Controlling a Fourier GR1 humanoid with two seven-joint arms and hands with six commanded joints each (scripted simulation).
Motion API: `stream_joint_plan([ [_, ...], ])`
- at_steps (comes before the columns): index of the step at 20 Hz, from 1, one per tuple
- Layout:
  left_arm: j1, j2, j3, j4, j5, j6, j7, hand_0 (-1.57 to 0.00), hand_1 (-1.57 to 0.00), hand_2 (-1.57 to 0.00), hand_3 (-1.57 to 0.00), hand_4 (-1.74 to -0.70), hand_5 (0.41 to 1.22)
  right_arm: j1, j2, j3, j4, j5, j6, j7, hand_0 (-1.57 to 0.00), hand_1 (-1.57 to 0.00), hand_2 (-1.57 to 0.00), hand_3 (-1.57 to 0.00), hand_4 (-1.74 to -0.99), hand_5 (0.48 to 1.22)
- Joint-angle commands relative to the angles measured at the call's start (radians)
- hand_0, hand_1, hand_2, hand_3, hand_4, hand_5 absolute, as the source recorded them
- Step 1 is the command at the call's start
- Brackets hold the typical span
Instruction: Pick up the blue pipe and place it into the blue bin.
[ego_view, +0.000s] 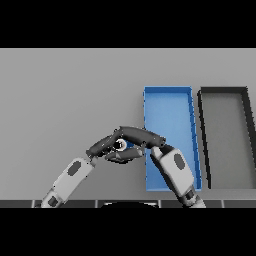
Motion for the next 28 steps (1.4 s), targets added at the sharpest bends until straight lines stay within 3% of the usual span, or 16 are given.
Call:
stream_joint_plan([
  [1, 0.007, -0.001, 0.002, 0.007, 0.008, 0.004, 0.032, -0.03, -0.03, -0.03, -0.01, -0.85, 0.623, -0.001, 0.005, -0.006, 0.000, 0.006, 0.001, -0.003, -1.57, -1.57, -1.57, -1.57, -1.488, 1.220],
  [3, 0.006, -0.002, 0.010, -0.007, 0.033, 0.011, 0.103, -0.02, -0.02, -0.02, -0.01, -0.87, 0.612, 0.000, 0.015, -0.023, -0.005, -0.006, -0.002, -0.006, -1.57, -1.57, -1.57, -1.57, -1.491, 1.220],
  [5, 0.018, 0.006, 0.006, -0.013, 0.028, 0.010, 0.097, -0.01, -0.01, -0.01, 0.00, -0.88, 0.593, -0.002, 0.038, -0.043, 0.009, -0.105, -0.014, 0.062, -1.57, -1.57, -1.57, -1.57, -1.492, 1.221],
  [9, 0.035, 0.019, -0.004, -0.030, 0.021, 0.008, 0.106, 0.00, 0.00, 0.00, 0.00, -0.87, 0.535, -0.079, 0.065, -0.096, -0.008, -0.367, -0.133, 0.245, -1.57, -1.57, -1.57, -1.57, -1.494, 1.221],
  [14, 0.041, 0.020, -0.012, -0.048, 0.024, 0.007, 0.143, 0.00, 0.00, 0.00, 0.00, -0.86, 0.503, -0.280, -0.069, -0.130, 0.007, -0.514, -0.303, 0.248, -1.57, -1.57, -1.57, -1.57, -1.493, 1.221],
  [15, 0.043, 0.017, -0.013, -0.040, 0.016, 0.011, 0.130, 0.00, 0.00, 0.00, 0.00, -0.86, 0.498, -0.322, -0.084, -0.146, 0.003, -0.539, -0.303, 0.246, -1.57, -1.57, -1.57, -1.57, -1.494, 1.221],
  [17, 0.043, 0.018, -0.013, -0.055, 0.026, 0.007, 0.130, 0.00, 0.00, 0.00, 0.00, -0.87, 0.486, -0.424, -0.121, -0.196, 0.049, -0.538, -0.289, 0.211, -1.57, -1.57, -1.57, -1.57, -1.495, 1.221],
  [19, 0.052, 0.022, -0.019, -0.058, 0.019, 0.006, 0.122, 0.00, 0.00, 0.00, 0.00, -0.87, 0.484, -0.490, -0.148, -0.249, 0.095, -0.520, -0.327, 0.192, -1.57, -1.57, -1.57, -1.57, -1.496, 1.221],
  [22, 0.041, 0.024, -0.009, -0.061, 0.022, 0.012, 0.143, 0.00, 0.00, 0.00, 0.00, -0.86, 0.484, -0.538, -0.194, -0.321, 0.186, -0.429, -0.371, 0.139, -1.57, -1.57, -1.57, -1.57, -1.498, 1.221],
  [25, 0.050, 0.038, -0.008, -0.062, 0.012, 0.015, 0.139, 0.00, 0.00, 0.00, 0.00, -0.84, 0.477, -0.534, -0.247, -0.376, 0.299, -0.341, -0.370, 0.124, -1.57, -1.57, -1.57, -1.57, -1.498, 1.221],
  [28, 0.043, 0.043, 0.000, -0.050, 0.000, 0.025, 0.149, 0.00, 0.00, 0.00, 0.00, -0.83, 0.467, -0.506, -0.290, -0.443, 0.403, -0.309, -0.376, 0.145, -1.57, -1.57, -1.57, -1.57, -1.499, 1.221],
])
